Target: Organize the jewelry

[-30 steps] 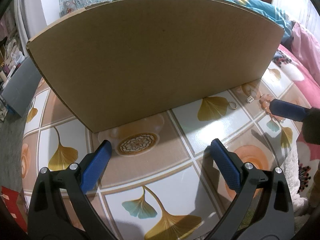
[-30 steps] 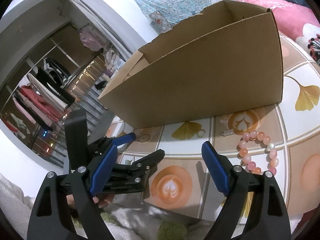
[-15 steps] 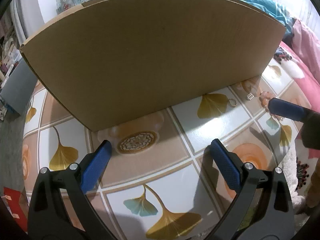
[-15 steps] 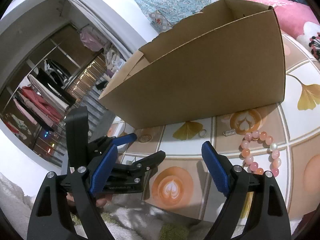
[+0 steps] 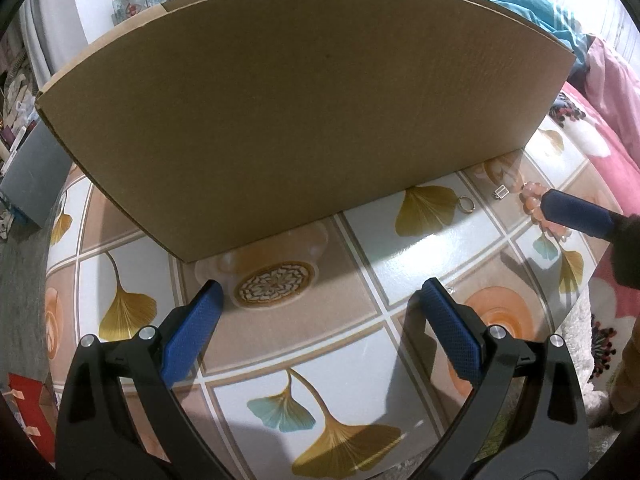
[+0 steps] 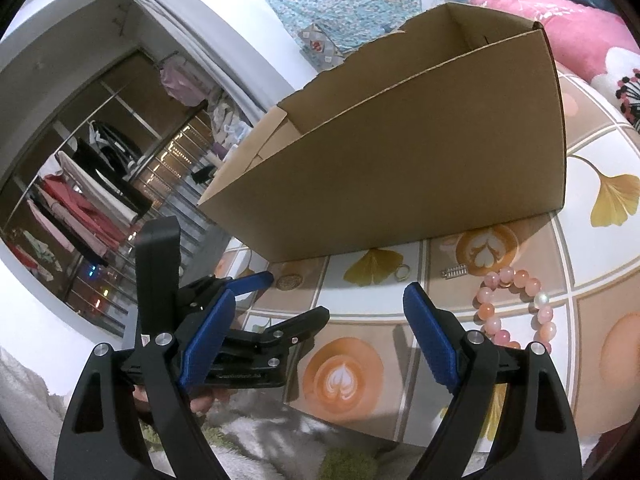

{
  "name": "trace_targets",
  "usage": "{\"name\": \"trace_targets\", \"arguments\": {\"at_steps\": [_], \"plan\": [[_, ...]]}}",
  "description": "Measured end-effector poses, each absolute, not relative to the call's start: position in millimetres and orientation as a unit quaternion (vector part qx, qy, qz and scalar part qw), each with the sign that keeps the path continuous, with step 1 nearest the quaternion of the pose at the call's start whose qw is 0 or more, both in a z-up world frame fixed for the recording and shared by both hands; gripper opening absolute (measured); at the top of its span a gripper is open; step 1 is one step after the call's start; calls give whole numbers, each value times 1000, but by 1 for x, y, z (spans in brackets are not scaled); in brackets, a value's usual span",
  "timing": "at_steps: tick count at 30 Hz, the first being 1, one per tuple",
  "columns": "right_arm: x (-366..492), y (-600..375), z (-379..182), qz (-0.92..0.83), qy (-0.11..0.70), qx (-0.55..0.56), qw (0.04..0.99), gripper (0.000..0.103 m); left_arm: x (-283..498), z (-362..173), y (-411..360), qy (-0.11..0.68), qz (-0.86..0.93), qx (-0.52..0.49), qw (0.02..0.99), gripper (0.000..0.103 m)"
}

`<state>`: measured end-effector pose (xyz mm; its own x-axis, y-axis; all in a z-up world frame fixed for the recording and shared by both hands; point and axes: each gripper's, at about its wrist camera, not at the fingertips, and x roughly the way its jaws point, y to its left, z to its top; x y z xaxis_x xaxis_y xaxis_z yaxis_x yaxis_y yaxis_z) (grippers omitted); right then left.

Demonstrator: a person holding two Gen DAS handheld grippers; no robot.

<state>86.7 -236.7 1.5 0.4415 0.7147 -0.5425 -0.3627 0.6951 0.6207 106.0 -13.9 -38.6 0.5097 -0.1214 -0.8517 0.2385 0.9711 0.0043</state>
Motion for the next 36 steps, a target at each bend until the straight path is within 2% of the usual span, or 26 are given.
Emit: {"name": "trace_targets", "arguments": {"at_steps": [36], "plan": [[93,-235,5,318,414,206,828,84,91,-37,-16,473,-94,56,874,96]]}}
